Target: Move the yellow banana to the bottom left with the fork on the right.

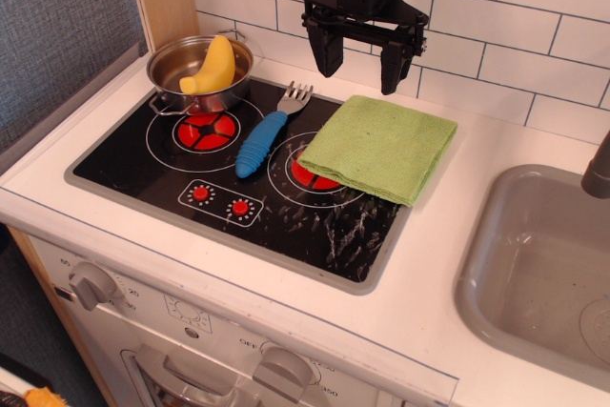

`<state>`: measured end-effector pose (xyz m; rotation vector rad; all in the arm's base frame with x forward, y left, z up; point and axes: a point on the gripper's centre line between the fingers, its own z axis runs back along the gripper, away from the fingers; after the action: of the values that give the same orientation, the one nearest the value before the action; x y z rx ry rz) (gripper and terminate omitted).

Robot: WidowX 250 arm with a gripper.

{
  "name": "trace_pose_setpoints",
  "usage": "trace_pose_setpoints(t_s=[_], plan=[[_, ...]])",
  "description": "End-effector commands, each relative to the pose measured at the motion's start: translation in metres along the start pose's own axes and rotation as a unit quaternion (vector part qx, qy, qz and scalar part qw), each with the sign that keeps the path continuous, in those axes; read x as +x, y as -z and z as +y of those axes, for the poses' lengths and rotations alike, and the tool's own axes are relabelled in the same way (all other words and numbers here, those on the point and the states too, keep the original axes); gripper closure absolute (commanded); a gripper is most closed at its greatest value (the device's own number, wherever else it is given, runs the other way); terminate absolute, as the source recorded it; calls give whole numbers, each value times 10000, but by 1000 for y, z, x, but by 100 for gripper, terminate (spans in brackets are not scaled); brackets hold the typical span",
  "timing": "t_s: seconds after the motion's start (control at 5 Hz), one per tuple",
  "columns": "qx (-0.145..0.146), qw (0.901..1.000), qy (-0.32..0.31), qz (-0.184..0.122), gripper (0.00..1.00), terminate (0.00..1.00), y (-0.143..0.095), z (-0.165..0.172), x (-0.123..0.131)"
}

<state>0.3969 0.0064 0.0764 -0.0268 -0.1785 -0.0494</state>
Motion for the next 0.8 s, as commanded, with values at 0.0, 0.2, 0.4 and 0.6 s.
trace_pose_setpoints(t_s=[0.0,0.2,0.4,0.6], plan=[[0,10000,0,0,0,0,0,0,0],[62,9989,-457,-62,0,0,-8,27,-2],[167,9948,-987,-165,0,0,-19,63,-8],[355,9866,-1573,-257,0,0,-34,107,-22]])
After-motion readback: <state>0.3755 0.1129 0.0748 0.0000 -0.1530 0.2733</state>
